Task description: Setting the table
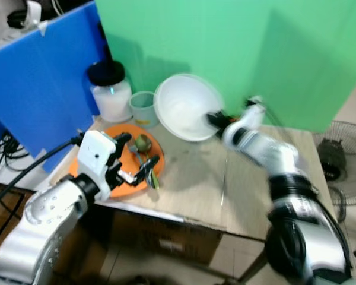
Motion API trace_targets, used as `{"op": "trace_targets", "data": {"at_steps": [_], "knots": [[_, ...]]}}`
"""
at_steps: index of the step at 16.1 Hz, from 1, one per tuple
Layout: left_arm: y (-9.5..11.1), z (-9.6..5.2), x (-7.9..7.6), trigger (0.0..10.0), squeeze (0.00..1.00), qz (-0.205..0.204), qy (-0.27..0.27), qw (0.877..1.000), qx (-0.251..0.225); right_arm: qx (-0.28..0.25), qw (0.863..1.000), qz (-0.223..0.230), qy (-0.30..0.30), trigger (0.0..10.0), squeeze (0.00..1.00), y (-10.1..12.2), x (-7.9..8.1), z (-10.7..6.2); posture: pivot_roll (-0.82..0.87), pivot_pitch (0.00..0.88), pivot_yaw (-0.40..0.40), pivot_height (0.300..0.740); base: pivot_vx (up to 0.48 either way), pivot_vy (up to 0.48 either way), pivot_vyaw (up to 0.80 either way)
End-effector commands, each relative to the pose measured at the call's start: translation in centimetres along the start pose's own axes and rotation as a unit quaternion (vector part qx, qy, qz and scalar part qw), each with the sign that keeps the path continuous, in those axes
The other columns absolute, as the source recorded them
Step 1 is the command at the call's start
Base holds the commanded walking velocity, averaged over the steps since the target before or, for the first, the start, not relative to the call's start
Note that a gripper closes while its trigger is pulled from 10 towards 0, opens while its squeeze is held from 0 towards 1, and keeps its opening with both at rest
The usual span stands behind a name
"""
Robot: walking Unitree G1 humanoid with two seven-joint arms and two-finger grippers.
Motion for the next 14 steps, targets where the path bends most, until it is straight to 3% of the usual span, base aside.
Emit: {"op": "trace_targets", "data": {"at_steps": [1, 3, 4, 5, 6, 7, 10, 14], "knots": [[0.7, 0.1, -0.3, 10.0, 0.00, 0.006, 0.025, 0.999, -0.030, -0.063, 0.996, -0.062, -0.015, 0.0, 0.00, 2.7, 0.2, -1.7, -0.03, 0.000, 0.086, 0.740, 0.000, 0.000, 0.00], [0.4, 0.7, -0.4, 10.0, 0.00, 0.010, 0.061, 0.997, -0.047, -0.114, 0.985, -0.120, -0.039, 0.0, 0.00, 3.7, -0.2, -4.2, -0.04, 0.000, 0.093, 0.740, 0.000, 0.000, 0.00], [0.0, 0.9, -0.6, 10.0, 0.00, -0.005, 0.068, 0.997, -0.041, -0.127, 0.976, -0.169, -0.049, 0.0, 0.00, 3.8, -0.1, -5.6, -0.05, 0.000, 0.097, 0.740, 0.000, 0.000, 0.00], [-0.3, 1.0, -0.9, 10.0, 0.00, -0.022, 0.072, 0.997, -0.036, -0.127, 0.968, -0.211, -0.051, 10.0, 0.00, 3.3, 0.2, -7.0, -0.07, 0.000, 0.101, 0.740, 0.000, 0.000, 0.00], [-0.3, 1.0, -1.1, 10.0, 0.00, -0.031, 0.086, 0.995, -0.045, -0.129, 0.963, -0.234, -0.036, 10.0, 0.00, 2.4, 0.9, -8.4, -0.08, 0.000, 0.103, 0.740, 0.000, 0.000, 0.00], [-0.3, 1.1, -1.2, 10.0, 0.00, -0.004, 0.099, 0.994, -0.046, -0.135, 0.952, -0.268, -0.056, 10.0, 0.00, 2.2, 1.0, -8.9, -0.08, 0.000, 0.104, 0.740, 0.000, 0.000, 0.00], [-1.5, 1.6, -2.6, 10.0, 0.00, 0.037, 0.088, 0.995, -0.023, -0.145, 0.940, -0.300, -0.075, 10.0, 0.00, 1.3, 1.3, -9.9, -0.08, 0.000, 0.092, 0.740, 0.000, 0.000, -0.53], [-1.4, 0.5, -1.4, 10.0, 0.00, -0.010, 0.183, 0.982, -0.046, -0.132, 0.939, -0.313, -0.058, 10.0, 0.00, 0.2, 2.0, -10.2, -0.08, 0.000, 0.068, 0.740, 0.000, 0.000, -0.80]]}}
Point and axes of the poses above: a point about 5 cm out from each wrist's last joint towards the gripper, its own z axis pointing out of the wrist towards the gripper, its own y axis along the axis of the wrist's last joint, x = y × z, the point moved 2 cm from there along z, pointing out of the wrist towards the gripper, and after that the axes turned 9 degrees about -z, right-handed, at the moved point
